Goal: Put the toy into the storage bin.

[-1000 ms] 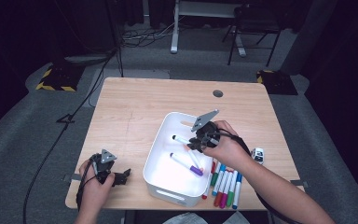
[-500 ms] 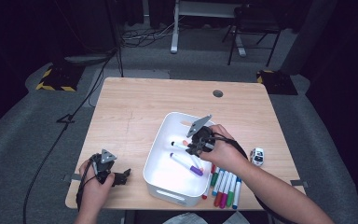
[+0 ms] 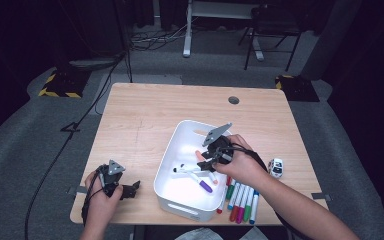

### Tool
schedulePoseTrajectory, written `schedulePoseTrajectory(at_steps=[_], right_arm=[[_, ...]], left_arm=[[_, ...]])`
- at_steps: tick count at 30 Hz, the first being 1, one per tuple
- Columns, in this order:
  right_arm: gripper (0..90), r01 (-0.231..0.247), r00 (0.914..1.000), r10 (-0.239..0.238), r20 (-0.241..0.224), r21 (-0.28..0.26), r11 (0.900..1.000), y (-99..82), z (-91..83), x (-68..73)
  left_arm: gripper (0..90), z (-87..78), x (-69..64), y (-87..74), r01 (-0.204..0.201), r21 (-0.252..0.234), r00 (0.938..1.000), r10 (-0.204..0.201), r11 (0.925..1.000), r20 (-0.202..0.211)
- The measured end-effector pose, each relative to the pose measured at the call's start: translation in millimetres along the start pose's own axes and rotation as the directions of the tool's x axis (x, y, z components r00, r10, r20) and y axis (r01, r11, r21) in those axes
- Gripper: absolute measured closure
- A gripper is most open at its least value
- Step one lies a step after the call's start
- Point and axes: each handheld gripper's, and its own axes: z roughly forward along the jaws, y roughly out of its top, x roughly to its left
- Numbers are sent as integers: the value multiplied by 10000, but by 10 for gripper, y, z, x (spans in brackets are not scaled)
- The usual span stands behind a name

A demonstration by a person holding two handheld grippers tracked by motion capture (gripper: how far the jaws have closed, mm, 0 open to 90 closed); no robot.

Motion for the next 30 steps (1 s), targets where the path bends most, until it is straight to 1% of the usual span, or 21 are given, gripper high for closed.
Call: schedulePoseTrajectory(at_steps=[2, 4, 6, 9, 11, 17, 18, 19, 21, 23, 24, 27, 29, 30], right_arm=[[592, -90, 10000, 91, 17, -119, 9999, -8, -67, 1], [592, -157, 9998, 161, 99, -354, 9993, -37, -167, -3], [590, -149, 9997, 157, 194, -429, 9990, -65, -243, -10], [589, -255, 9991, 275, 322, -596, 9979, -120, -361, -23], [588, -364, 9983, 399, 419, -810, 9961, -174, -449, -36], [584, -699, 9946, 774, 699, -1034, 9922, -344, -676, -79], [583, -836, 9932, 921, 718, -1132, 9900, -385, -715, -87], [582, -808, 9927, 898, 802, -1096, 9907, -410, -744, -98], [580, -1026, 9901, 1130, 830, -1202, 9874, -475, -806, -110], [573, -1100, 9878, 1221, 964, -1219, 9864, -543, -875, -134], [571, -1266, 9857, 1396, 944, -1325, 9831, -574, -903, -138], [570, -1429, 9801, 1596, 1182, -1385, 9800, -683, -990, -171], [570, -1628, 9761, 1803, 1214, -1418, 9764, -761, -1028, -193], [570, -1595, 9759, 1772, 1271, -1378, 9775, -794, -1041, -211]], left_arm=[[1, 0, 0, 0, -1, 1, 10000, 1, 10000, -1], [1, 0, 0, 0, 0, 2, 10000, 0, 10000, 4], [1, 0, 0, 0, -2, 0, 10000, 2, 10000, 1], [1, 0, 0, 0, -1, 2, 10000, 1, 10000, 4], [1, 0, 0, 0, 2, 0, 10000, -2, 10000, 3], [1, 0, 0, 0, -2, 1, 10000, 2, 10000, 0], [1, 0, 0, 0, 4, -1, 10000, -4, 10000, 0], [1, 0, 0, 0, 2, 0, 10000, -2, 10000, 0], [1, 0, 0, 0, 1, 2, 10000, -1, 10000, 1], [1, 0, 0, 0, 6, -2, 10000, -6, 10000, 1], [1, 0, 0, 0, 3, -1, 10000, -3, 10000, 0], [1, 0, 0, 0, 3, 0, 10000, -3, 10000, 0], [1, 0, 0, 0, 4, 0, 10000, -4, 10000, 0], [1, 0, 0, 0, 4, -1, 10000, -4, 10000, 0]])
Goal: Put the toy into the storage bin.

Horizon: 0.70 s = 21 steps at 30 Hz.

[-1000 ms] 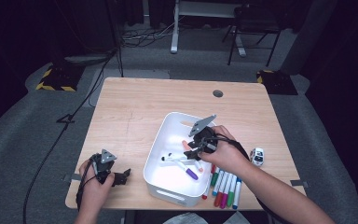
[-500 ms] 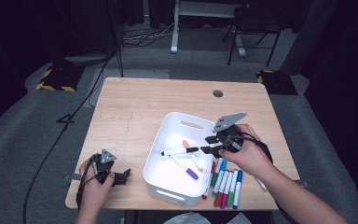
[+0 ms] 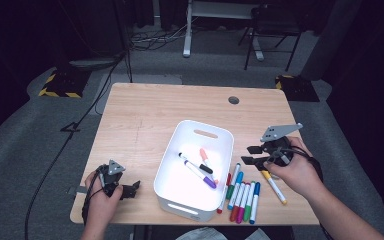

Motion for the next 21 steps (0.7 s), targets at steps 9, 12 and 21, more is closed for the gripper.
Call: schedulePoseTrajectory(at_steps=[9, 12, 21], right_arm=[[571, -876, 9958, 874, 282, 59, 9961, -340, -68, -171], [573, -1086, 9931, 1079, 460, 137, 9940, -461, -82, -231], [579, -1772, 9813, 1726, 856, 499, 9829, -867, -28, -357]], left_arm=[[1, 0, 0, 0, 3, -2, 10000, -3, 10000, 2], [1, 0, 0, 0, -2, 1, 10000, 2, 10000, -1], [1, 0, -1, 0, 1, 3, 10000, -1, 10000, 5]])
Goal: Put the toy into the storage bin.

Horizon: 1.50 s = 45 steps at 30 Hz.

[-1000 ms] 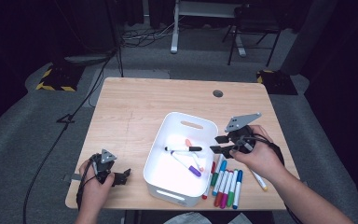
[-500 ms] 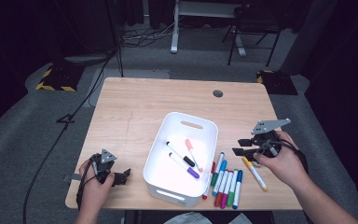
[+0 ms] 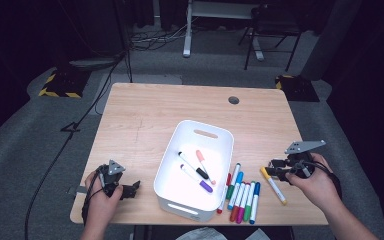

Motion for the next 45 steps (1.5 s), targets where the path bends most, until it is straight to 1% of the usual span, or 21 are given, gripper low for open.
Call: schedulePoseTrajectory(at_steps=[5, 6, 9, 11, 13, 16, 18, 20, 21, 23, 24, 27, 28, 31, 32, 34, 36, 40, 43, 44, 45], right_arm=[[591, -343, 9993, 338, 170, 331, 9989, -184, 95, -85], [593, -367, 9991, 357, 232, 406, 9985, -230, 123, -107], [599, -565, 9982, 553, 232, 543, 9969, -340, 209, -156], [606, -756, 9968, 736, 309, 710, 9946, -404, 267, -172], [615, -787, 9966, 763, 317, 844, 9933, -455, 316, -193], [620, -970, 9952, 953, 221, 982, 9904, -526, 395, -211], [634, -951, 9954, 934, 208, 1032, 9901, -561, 433, -225], [647, -977, 9951, 956, 232, 1132, 9888, -583, 463, -231], [656, -1072, 9941, 1046, 278, 1190, 9871, -595, 480, -228], [667, -990, 9950, 962, 279, 1240, 9873, -608, 504, -235], [670, -1032, 9945, 1003, 294, 1251, 9868, -612, 517, -231], [689, -904, 9955, 860, 409, 1236, 9882, -622, 550, -230], [700, -891, 9955, 840, 439, 1328, 9871, -625, 559, -228], [759, -910, 9948, 838, 582, 1354, 9866, -626, 575, -230], [764, -941, 9943, 862, 629, 1373, 9860, -623, 575, -228], [765, -941, 9941, 862, 656, 1300, 9870, -624, 577, -231], [766, -1034, 9923, 939, 812, 1210, 9873, -632, 577, -229], [766, -1192, 9920, 1139, 543, 1059, 9872, -613, 539, -217], [766, -1177, 9926, 1144, 414, 899, 9890, -571, 487, -197], [766, -1051, 9941, 1024, 349, 838, 9909, -552, 467, -193], [766, -1047, 9942, 1024, 325, 825, 9911, -533, 446, -182]], left_arm=[[1, 0, 0, 0, 2, -2, 10000, -2, 10000, 0], [1, 0, 0, 0, -3, 3, 10000, 3, 10000, 0], [1, 0, 0, 0, 2, -2, 10000, -2, 10000, 0], [1, 0, 0, 0, 1, 0, 10000, -1, 10000, 1], [1, 0, 0, 0, 4, -3, 10000, -4, 10000, 2], [1, 0, 0, 0, 0, -2, 10000, 0, 10000, -1], [1, 0, 0, 0, 2, -2, 10000, -2, 10000, 1], [1, 0, 1, 0, -1, -3, 10000, 1, 10000, -1], [1, 0, 0, 0, 1, 1, 10000, -1, 10000, 3], [1, 0, 0, 0, 6, 3, 10000, -6, 10000, 4], [1, 0, 0, 0, 0, -1, 10000, 0, 10000, 1], [1, 0, 0, 0, 1, 0, 10000, -1, 10000, 0], [1, 0, 1, 0, -2, 0, 10000, 2, 10000, 2], [1, 0, 0, 0, -2, 0, 10000, 2, 10000, 1], [1, 0, 0, 0, 1, 0, 10000, -1, 10000, 0], [1, 0, 0, 0, -1, 1, 10000, 1, 10000, 2], [1, 0, 0, 0, 3, -3, 10000, -3, 10000, 3], [1, 0, 0, 0, 2, -3, 10000, -2, 10000, 2], [1, 0, 1, 0, -6, 1, 10000, 6, 10000, -2], [1, 0, 1, 0, -1, -2, 10000, 1, 10000, -3], [1, 0, 0, 0, 0, -2, 10000, 0, 10000, 1]])
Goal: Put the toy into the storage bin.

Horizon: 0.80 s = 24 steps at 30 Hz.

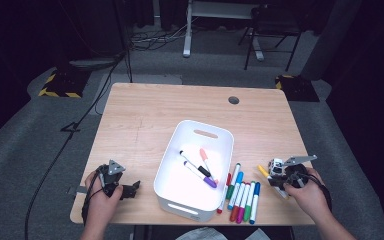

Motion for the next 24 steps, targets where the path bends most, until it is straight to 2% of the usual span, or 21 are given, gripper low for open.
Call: schedulePoseTrajectory(at_steps=[7, 19, 24], right_arm=[[766, 131, 9993, -147, -346, -461, 9989, 117, -148, 78], [766, 737, 9943, -809, -690, -1003, 9922, 376, -363, 200], [766, 1132, 9893, -1231, -783, -1199, 9863, 513, -438, 276]], left_arm=[[1, 0, 0, 0, 1, -1, 10000, -1, 10000, -4], [1, 0, 0, 0, 4, -2, 10000, -4, 10000, 1], [1, 0, 0, 0, -1, -2, 10000, 1, 10000, -1]])
